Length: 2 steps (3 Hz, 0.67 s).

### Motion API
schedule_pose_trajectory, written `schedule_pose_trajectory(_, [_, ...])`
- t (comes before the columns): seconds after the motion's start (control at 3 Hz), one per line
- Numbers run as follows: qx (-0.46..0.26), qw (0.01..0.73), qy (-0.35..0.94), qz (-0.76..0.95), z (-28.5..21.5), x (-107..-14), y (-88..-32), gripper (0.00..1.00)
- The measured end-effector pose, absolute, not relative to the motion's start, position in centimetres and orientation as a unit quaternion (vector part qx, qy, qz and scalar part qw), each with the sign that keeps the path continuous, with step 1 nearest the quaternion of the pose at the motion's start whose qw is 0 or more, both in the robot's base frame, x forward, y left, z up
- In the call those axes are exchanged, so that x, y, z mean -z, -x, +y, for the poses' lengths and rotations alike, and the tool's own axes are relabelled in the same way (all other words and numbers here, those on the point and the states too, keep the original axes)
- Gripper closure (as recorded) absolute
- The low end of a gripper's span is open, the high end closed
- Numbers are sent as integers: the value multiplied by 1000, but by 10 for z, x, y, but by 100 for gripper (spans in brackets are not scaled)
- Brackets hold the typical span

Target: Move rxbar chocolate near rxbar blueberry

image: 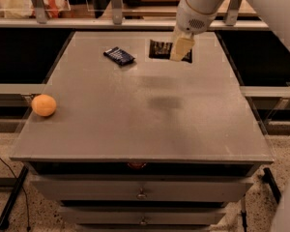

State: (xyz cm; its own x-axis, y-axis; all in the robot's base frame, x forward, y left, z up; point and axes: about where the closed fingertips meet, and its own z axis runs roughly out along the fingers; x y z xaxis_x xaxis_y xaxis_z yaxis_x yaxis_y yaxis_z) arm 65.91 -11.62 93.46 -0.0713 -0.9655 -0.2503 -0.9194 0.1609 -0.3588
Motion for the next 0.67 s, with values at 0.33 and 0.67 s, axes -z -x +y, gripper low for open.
schedule_pose_trajectory(0.33, [35,229,672,704,-77,-930,-691,100])
schedule_pose_trajectory(0.67, [16,236,687,687,-46,-919,-716,100])
